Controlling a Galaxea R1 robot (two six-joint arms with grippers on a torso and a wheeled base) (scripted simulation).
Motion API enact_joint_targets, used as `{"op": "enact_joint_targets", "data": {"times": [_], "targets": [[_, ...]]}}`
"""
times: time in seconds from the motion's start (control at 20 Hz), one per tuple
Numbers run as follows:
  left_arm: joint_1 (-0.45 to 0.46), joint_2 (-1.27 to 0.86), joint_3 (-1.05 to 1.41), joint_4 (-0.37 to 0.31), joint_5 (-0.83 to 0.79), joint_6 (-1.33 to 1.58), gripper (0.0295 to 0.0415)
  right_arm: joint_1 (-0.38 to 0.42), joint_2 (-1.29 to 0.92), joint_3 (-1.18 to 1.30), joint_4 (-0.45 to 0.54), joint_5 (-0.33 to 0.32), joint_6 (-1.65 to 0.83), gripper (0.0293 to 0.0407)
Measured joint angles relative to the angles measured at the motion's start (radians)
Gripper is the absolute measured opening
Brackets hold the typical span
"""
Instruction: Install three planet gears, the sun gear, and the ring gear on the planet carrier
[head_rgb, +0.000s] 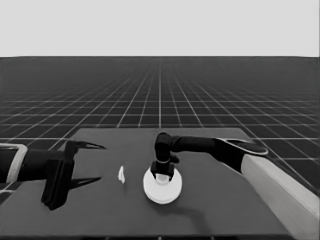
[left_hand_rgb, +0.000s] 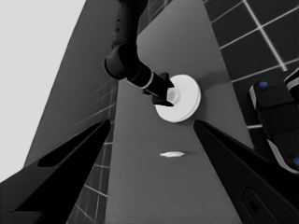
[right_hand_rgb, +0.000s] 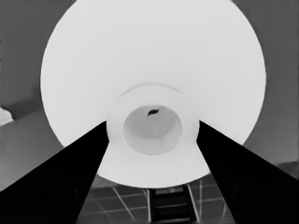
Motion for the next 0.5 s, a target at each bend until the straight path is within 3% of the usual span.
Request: {"op": "enact_joint_targets", "data": {"times": [0.5], "targets": [[0.000, 0.000, 0.000, 0.000, 0.000, 0.000, 0.0385, 0.000, 0.000, 0.000, 0.000, 0.000, 0.087, 0.0348]]}}
